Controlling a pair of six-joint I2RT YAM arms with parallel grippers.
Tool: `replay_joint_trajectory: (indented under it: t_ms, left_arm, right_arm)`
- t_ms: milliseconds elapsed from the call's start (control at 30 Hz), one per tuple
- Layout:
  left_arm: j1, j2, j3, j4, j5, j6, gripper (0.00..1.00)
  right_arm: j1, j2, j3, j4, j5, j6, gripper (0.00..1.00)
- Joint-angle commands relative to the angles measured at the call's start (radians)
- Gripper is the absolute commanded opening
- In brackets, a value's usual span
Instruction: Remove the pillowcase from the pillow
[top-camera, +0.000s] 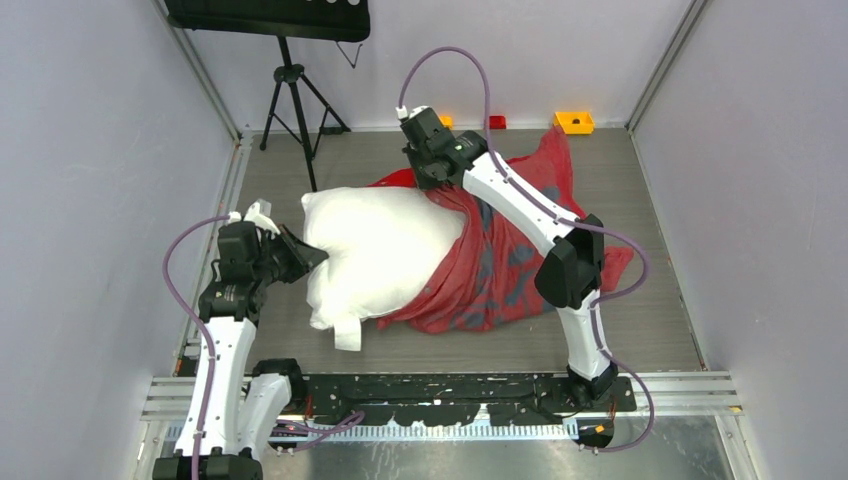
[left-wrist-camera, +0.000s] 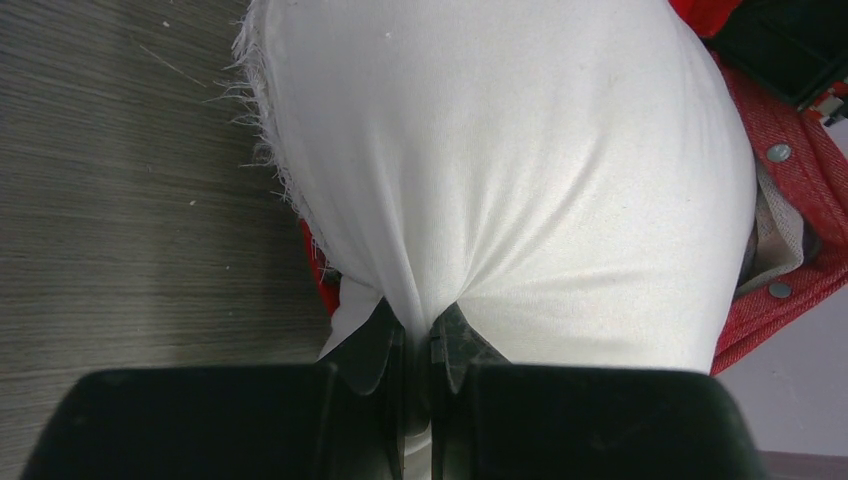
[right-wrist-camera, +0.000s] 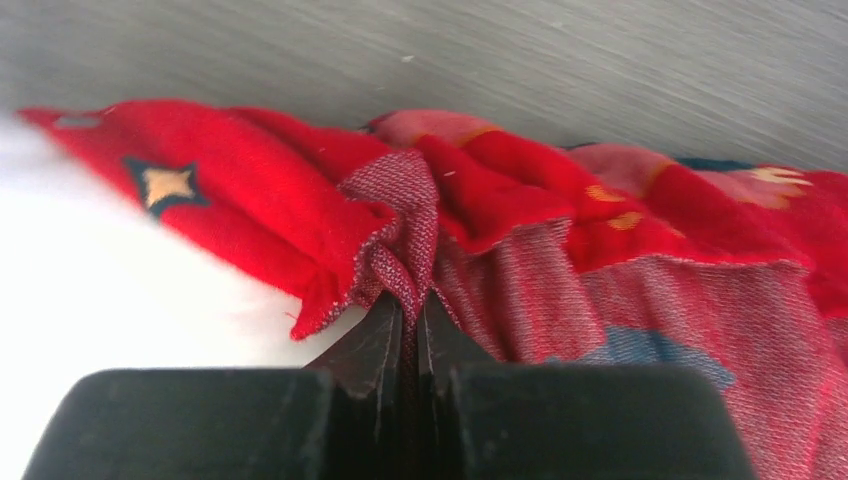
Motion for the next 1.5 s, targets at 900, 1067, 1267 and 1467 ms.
replay_joint_trajectory:
  t_ms: [900, 1067, 1267, 1467]
  left_arm:
    - [0.004, -0.044, 0.012, 0.089, -0.045, -0.038, 0.0]
    - [0.003, -0.025, 0.021, 0.107, -0.063, -0.034, 0.0]
    - [0.003, 0.017, 0.038, 0.101, -0.047, -0.03, 0.0]
    - [0.003, 0.009, 0.043, 0.088, -0.055, -0.027, 0.0]
  right_arm:
    - [-0.409, -0.271, -0.146, 0.051, -0.083, 0.108, 0.88]
    - [-0.221, -0.415, -0.19, 0.006, 0.026, 0.091, 0.89]
    - [-0.034, -0.615, -0.376, 0.013, 0.175, 0.164, 0.9]
    - [0.108, -0.801, -0.593, 0.064, 0.183, 0.35, 0.91]
